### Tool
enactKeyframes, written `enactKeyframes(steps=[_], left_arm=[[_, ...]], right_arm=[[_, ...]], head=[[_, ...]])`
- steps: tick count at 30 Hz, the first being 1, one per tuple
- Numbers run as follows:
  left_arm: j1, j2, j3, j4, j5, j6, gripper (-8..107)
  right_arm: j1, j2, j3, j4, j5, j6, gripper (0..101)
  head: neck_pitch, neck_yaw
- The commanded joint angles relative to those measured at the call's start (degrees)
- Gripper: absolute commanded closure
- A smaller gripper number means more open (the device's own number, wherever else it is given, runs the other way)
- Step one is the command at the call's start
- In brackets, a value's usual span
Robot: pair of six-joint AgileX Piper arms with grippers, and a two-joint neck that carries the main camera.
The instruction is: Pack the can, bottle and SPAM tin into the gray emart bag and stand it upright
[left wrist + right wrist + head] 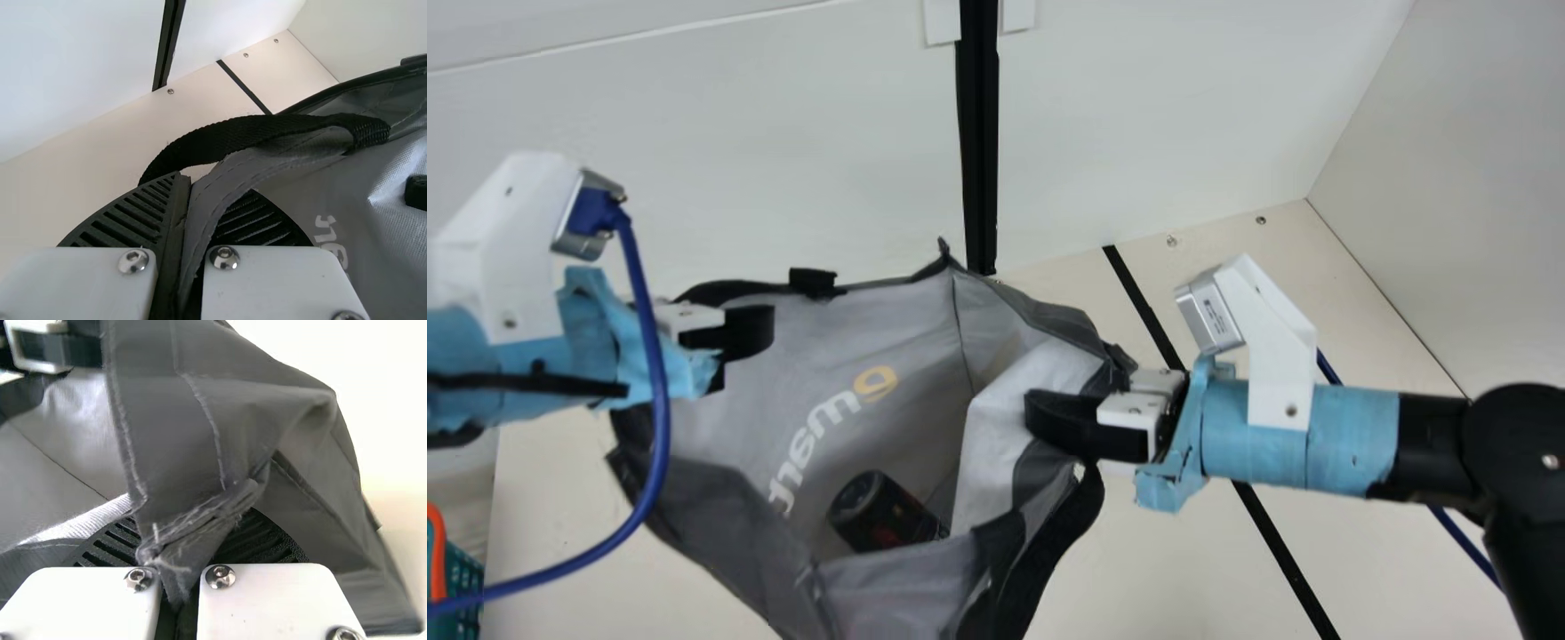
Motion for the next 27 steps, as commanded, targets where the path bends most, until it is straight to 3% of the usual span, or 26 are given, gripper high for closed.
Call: enactKeyframes(steps=[1,5,18,27], left_arm=[[0.0,3.0,-2.8,-0.1,-0.1,0.1,107],[-0.1,7.0,-7.2,0.0,-0.1,-0.3,107],[-1.3,18.3,-20.0,2.7,-0.1,-4.0,107],[-2.6,21.6,-24.3,6.0,-0.1,-7.5,107]], right_arm=[[0.1,2.2,-0.9,0.1,0.1,-4.0,101],[0.3,5.5,-3.2,0.4,0.1,-8.1,101],[7.8,16.7,-9.9,2.0,-6.9,-16.9,101],[8.9,20.5,-12.3,3.4,-8.0,-19.7,101]], head=[[-1.3,0.0],[-1.3,0.0],[-1.3,0.0],[-1.3,0.0]])
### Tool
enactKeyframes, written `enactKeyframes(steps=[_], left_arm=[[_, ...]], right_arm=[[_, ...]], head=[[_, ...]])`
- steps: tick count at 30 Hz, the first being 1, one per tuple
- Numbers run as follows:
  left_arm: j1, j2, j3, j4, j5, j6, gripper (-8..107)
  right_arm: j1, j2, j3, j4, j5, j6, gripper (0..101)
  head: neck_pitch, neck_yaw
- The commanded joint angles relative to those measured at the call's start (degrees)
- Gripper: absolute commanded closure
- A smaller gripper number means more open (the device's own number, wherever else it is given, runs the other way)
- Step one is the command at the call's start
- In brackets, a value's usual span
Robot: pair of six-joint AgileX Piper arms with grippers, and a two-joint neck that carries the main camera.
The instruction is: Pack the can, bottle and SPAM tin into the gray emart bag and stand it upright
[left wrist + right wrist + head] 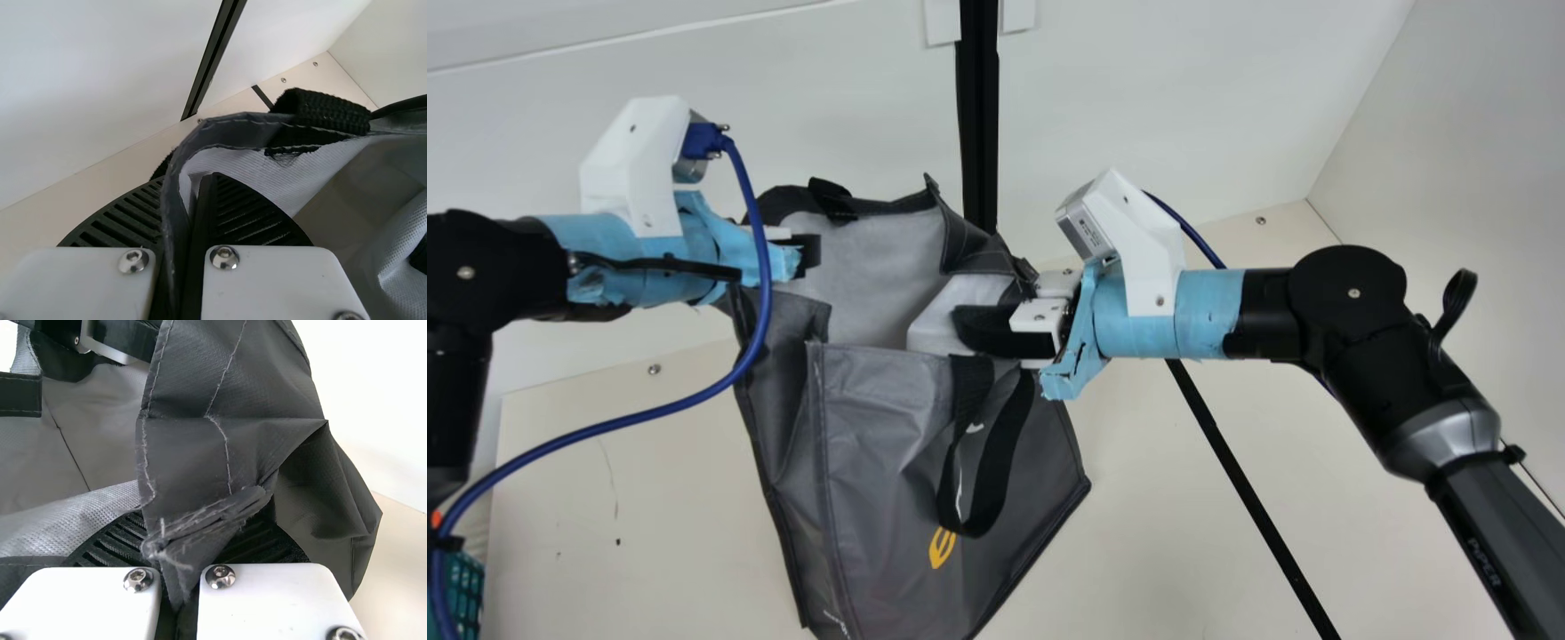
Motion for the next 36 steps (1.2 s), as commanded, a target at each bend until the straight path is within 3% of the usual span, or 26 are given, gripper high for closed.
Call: enactKeyframes(steps=[1,31,36], left_arm=[[-0.2,0.1,-0.1,0.8,-0.1,-0.6,107],[-0.6,-1.9,1.8,4.9,0.0,-4.2,107],[-0.6,-1.9,1.8,4.9,0.0,-4.2,90]], right_arm=[[-0.2,0.2,0.0,0.0,0.3,-0.2,101],[-0.5,0.4,2.0,0.6,0.8,1.0,101],[-0.5,0.4,2.0,0.6,0.8,1.0,101]], head=[[-1.3,0.0],[-1.3,0.0],[-1.3,0.0]])
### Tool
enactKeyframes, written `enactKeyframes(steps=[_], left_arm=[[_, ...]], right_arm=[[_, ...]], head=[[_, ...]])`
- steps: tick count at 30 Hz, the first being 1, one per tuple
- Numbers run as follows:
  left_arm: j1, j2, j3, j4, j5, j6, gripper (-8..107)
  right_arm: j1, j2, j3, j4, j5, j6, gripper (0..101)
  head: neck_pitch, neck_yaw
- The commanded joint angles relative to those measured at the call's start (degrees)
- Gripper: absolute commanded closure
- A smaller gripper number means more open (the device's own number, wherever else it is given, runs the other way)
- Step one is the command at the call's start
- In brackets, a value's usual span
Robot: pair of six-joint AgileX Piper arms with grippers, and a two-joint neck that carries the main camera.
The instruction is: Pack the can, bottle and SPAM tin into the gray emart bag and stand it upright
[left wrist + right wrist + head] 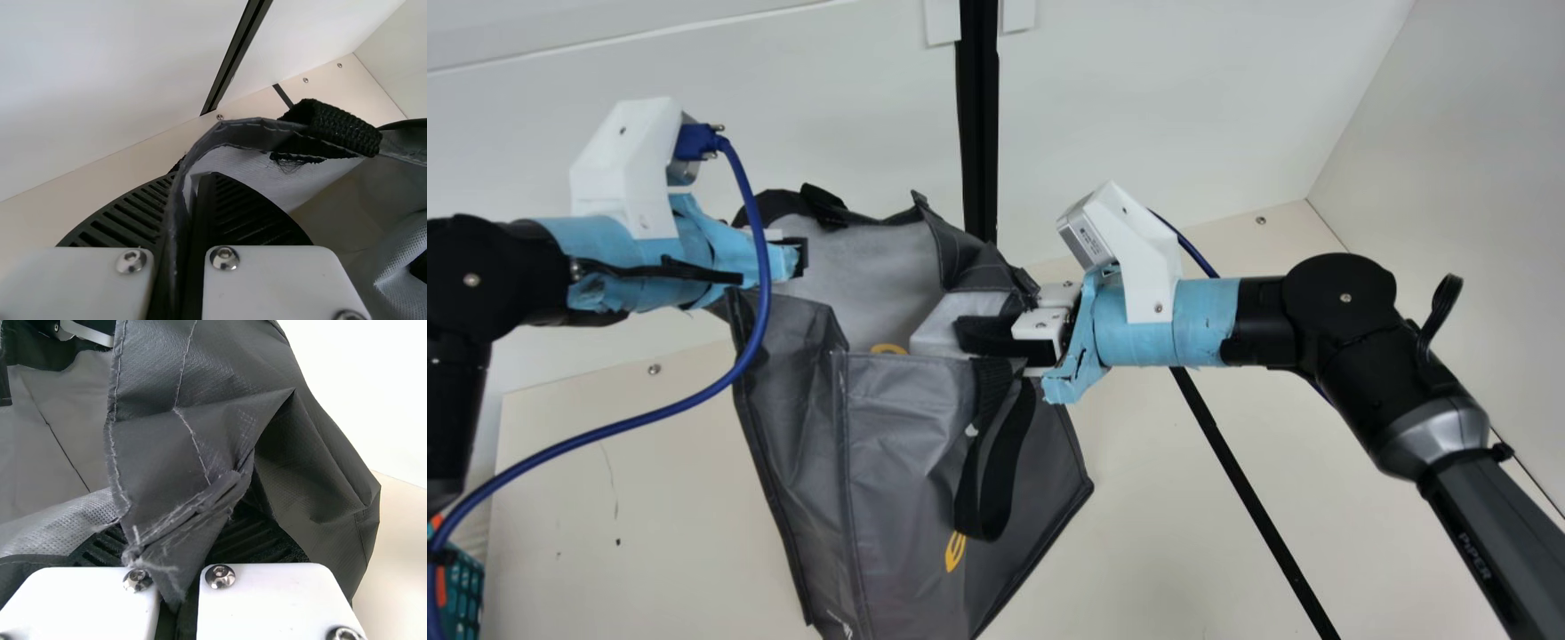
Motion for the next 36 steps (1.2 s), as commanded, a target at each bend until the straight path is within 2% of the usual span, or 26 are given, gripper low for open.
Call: enactKeyframes(steps=[1,7,8,11,24,36], left_arm=[[0.0,0.0,0.0,0.0,0.0,0.0,87],[0.0,0.0,0.0,0.0,-0.2,0.0,67],[-0.2,-3.3,5.4,-0.1,-2.3,0.6,63],[-0.3,-4.3,6.5,-0.1,-3.0,0.9,53],[1.2,-18.7,20.7,-4.0,-11.5,4.8,10],[3.9,-31.7,32.7,-3.0,-15.6,7.3,9]], right_arm=[[0.0,0.0,0.0,0.0,0.0,0.0,101],[0.0,0.0,0.0,0.0,0.0,0.0,101],[0.0,0.0,0.0,0.0,0.0,0.0,101],[0.0,0.0,0.0,0.0,0.0,0.0,101],[0.0,0.0,0.0,-0.1,0.0,0.0,101],[0.0,0.0,0.0,-0.1,0.0,0.0,101]], head=[[-1.3,0.0],[-1.3,0.0],[-1.3,0.0],[-1.3,0.0],[-1.3,0.0],[-1.3,0.0]])
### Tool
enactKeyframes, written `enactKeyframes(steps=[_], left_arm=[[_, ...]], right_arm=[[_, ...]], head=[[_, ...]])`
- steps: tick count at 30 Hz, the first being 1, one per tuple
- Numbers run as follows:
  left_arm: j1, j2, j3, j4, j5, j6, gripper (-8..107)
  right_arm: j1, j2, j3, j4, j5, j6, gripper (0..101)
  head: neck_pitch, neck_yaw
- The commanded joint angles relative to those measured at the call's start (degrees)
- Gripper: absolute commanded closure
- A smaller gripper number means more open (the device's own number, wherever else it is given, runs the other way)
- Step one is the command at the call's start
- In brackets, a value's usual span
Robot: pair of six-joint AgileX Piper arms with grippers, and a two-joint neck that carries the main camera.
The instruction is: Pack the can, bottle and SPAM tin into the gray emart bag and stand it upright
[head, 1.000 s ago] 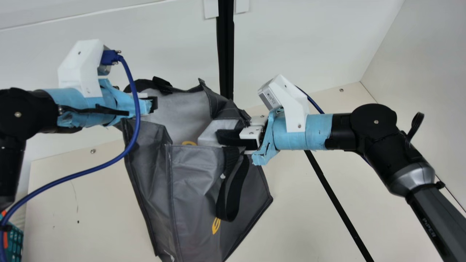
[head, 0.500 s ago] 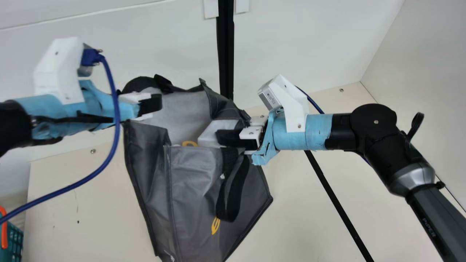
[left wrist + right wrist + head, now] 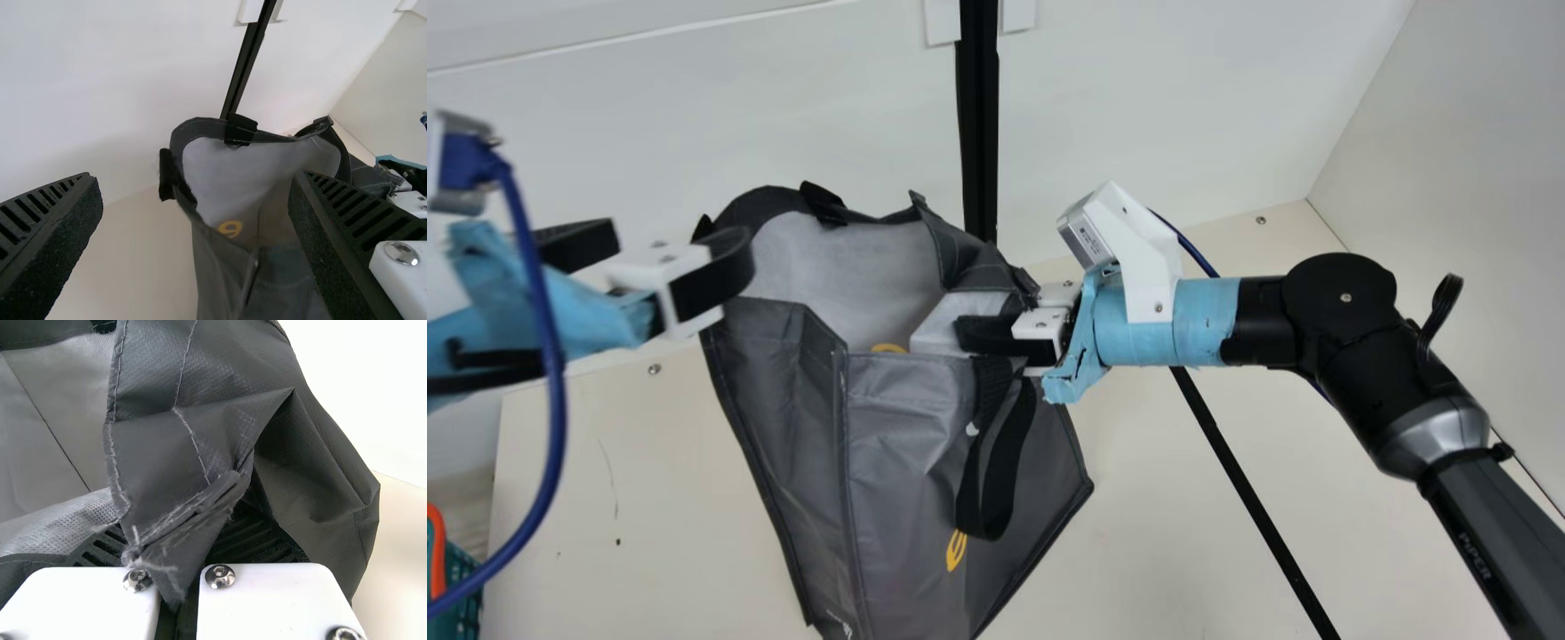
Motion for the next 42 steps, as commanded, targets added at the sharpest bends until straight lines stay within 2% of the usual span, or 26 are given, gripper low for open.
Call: enactKeyframes(steps=[1,16,31,42], left_arm=[[0.4,-2.6,2.6,1.0,-0.3,-0.1,9],[4.0,-13.8,14.2,18.6,1.3,-8.1,9],[9.9,-23.1,26.2,31.5,4.2,-15.2,9],[10.4,-29.6,34.8,40.2,6.2,-21.7,9]], right_arm=[[0.0,0.0,0.0,0.0,0.0,0.0,101],[0.0,0.0,0.0,0.0,0.0,0.0,101],[0.0,0.0,0.0,0.0,0.0,0.0,101],[0.0,0.0,0.0,0.0,0.0,0.0,101]], head=[[-1.3,-0.1],[-1.3,-0.1],[-1.3,-0.1],[-1.3,-0.1]])
